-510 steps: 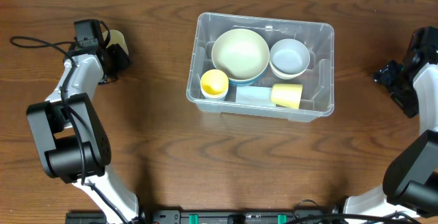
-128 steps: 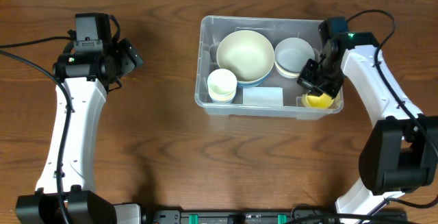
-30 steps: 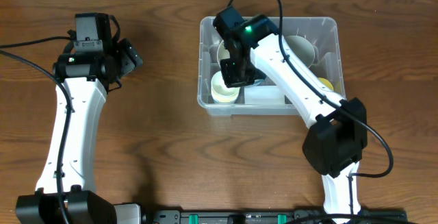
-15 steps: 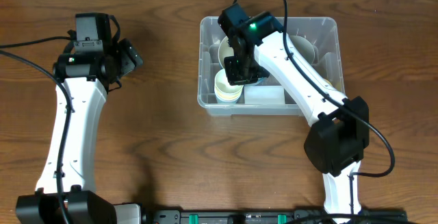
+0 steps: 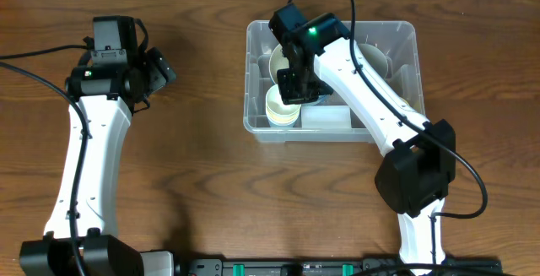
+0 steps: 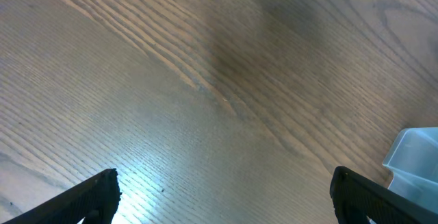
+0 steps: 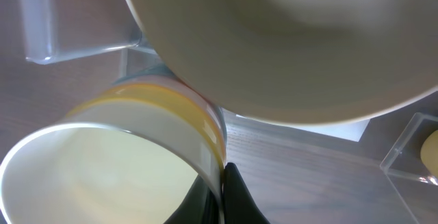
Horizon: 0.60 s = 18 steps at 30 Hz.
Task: Pack container
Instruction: 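Lift the cream cup and carry it to the bin's right side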
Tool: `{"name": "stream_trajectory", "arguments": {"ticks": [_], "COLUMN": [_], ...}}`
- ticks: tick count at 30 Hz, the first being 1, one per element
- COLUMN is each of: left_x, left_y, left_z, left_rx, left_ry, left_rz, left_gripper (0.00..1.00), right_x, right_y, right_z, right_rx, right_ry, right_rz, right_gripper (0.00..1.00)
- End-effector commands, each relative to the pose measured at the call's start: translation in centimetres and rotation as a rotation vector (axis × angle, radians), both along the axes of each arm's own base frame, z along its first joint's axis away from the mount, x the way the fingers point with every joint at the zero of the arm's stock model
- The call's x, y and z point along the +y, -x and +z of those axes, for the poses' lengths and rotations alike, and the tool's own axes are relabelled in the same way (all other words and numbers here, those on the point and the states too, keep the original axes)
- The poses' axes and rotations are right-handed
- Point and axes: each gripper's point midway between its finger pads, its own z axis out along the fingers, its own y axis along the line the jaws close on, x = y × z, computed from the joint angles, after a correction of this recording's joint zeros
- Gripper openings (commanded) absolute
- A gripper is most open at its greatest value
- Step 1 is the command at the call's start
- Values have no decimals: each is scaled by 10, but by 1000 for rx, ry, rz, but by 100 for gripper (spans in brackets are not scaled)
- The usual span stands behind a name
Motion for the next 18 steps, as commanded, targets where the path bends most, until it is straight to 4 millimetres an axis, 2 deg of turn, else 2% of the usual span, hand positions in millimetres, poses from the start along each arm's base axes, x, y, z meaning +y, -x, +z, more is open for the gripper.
{"name": "stream_trajectory", "arguments": {"ticks": [1,12,18], "left_x": [3,3,3], "left_y": [-1,-1,-1], "left_z": [13,13,13], "left_rx": [-35,-35,-35], "left_ry": [0,0,0], "left_rz": [19,19,19], "left_gripper": [98,98,98], "right_x": [-2,-1,6], "right_y": [-9,-10,-8], "right_z": [9,11,13], "right_rx": [-39,-44,-38], "right_ry": [0,-3,-35], "right_rz": [-11,-6,24], "right_gripper": [1,1,1]}}
